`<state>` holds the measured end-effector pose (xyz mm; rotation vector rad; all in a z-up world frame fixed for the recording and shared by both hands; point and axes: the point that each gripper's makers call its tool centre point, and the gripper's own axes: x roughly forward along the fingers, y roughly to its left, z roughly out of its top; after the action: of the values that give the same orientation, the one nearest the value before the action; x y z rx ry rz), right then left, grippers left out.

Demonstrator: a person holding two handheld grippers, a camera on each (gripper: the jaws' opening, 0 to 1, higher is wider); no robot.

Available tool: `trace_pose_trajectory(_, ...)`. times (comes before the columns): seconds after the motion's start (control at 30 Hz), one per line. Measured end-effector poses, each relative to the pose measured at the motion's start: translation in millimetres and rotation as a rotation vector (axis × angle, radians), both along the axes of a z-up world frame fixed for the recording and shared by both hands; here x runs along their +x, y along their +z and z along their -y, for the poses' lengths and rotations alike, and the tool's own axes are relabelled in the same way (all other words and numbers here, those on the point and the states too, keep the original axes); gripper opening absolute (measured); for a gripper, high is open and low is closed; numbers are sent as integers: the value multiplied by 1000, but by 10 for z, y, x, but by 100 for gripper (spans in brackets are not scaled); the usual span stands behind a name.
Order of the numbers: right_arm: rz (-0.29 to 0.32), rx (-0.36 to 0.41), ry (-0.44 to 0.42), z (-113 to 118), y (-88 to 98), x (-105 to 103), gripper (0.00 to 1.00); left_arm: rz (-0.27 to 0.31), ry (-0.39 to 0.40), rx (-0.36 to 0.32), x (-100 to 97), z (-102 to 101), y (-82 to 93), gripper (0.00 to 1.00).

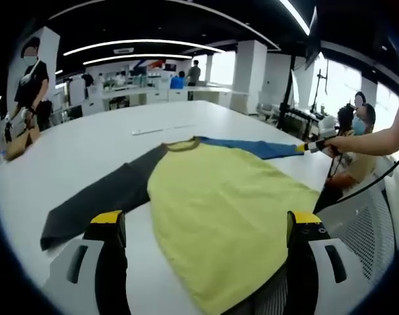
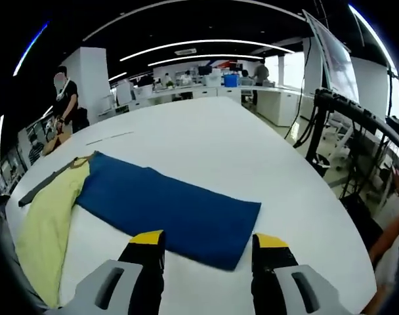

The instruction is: Fold the garment on the visible template until the final outline fits inside the template.

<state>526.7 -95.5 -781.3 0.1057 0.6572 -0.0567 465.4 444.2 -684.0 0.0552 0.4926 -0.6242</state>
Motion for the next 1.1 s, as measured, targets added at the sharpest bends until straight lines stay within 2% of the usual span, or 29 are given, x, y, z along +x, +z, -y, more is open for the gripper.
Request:
trace_pose_trajectory(0.23, -11, -15, -21, 49, -45, -38, 35, 4, 2, -7, 7, 9, 12, 99)
trace_pose_trajectory(0.43, -36, -80, -33, 106, -59, -48, 22, 1, -2, 2, 5, 22, 7, 98)
trace_pose_trajectory(0.67, -63, -72, -92, 138, -53, -60, 11, -1, -6, 4, -3, 25, 7, 98)
trace_pose_trajectory(0.83, -78, -64, -114, 63, -9, -120, 3, -2, -9, 6, -7, 25, 11, 99)
trace_pose_trajectory(1.1, -79, -64, -106, -4, 20, -136, 0, 3, -10, 1, -9, 30, 31, 99)
